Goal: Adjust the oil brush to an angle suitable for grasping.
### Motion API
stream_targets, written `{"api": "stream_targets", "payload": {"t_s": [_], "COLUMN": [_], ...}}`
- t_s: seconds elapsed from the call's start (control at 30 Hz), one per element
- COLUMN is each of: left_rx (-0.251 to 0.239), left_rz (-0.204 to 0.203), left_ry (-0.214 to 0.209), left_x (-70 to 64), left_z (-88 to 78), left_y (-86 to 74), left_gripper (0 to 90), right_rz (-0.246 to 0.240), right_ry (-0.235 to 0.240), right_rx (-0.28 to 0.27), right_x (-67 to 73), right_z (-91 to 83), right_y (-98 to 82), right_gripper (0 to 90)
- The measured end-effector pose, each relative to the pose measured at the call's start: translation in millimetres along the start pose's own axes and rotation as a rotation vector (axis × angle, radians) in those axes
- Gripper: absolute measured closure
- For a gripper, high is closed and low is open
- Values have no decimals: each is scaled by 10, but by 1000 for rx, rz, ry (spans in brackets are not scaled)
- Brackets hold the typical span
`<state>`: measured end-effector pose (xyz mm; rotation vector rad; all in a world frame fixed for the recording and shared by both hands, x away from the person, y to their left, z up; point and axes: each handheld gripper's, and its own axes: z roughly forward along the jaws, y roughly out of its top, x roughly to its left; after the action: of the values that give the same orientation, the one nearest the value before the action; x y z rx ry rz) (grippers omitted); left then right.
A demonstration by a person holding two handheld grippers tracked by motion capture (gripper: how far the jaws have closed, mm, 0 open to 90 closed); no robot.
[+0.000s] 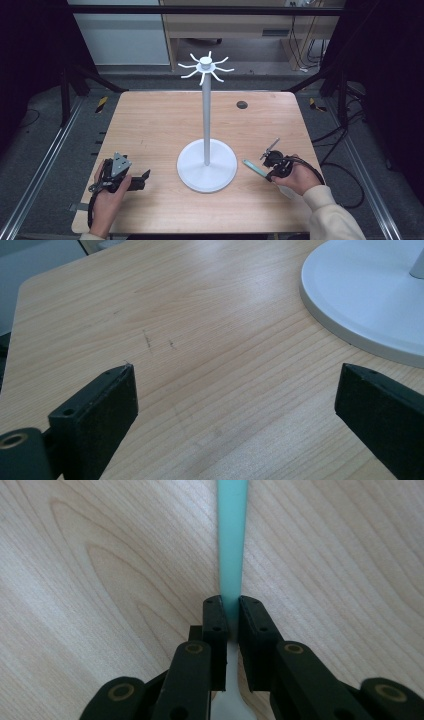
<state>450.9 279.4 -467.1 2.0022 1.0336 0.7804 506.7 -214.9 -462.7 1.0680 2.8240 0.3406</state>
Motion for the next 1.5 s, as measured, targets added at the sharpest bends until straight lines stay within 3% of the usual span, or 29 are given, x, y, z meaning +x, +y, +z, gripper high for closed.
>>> {"api": "stream_targets", "payload": {"t_s": [0.1, 0.27, 0.6, 1.5], "left_rx": [0, 0, 0, 0], "left_rz": [1, -1, 0, 0], "left_ry": [0, 3, 3, 5], "left_x": [-2, 0, -5, 5], "left_z": [1, -1, 6, -3], "left_y": [0, -2, 11, 2], "left_gripper": [32, 32, 32, 32], "right_rz": [-10, 19, 33, 87], "right_ry": [-4, -19, -36, -64], "right_rx": [-17, -53, -131, -434], "right_x": [-20, -50, -83, -110], "right_z": [-49, -142, -283, -882], "right_y": [1, 10, 29, 76], "right_gripper": [822, 823, 823, 823]}}
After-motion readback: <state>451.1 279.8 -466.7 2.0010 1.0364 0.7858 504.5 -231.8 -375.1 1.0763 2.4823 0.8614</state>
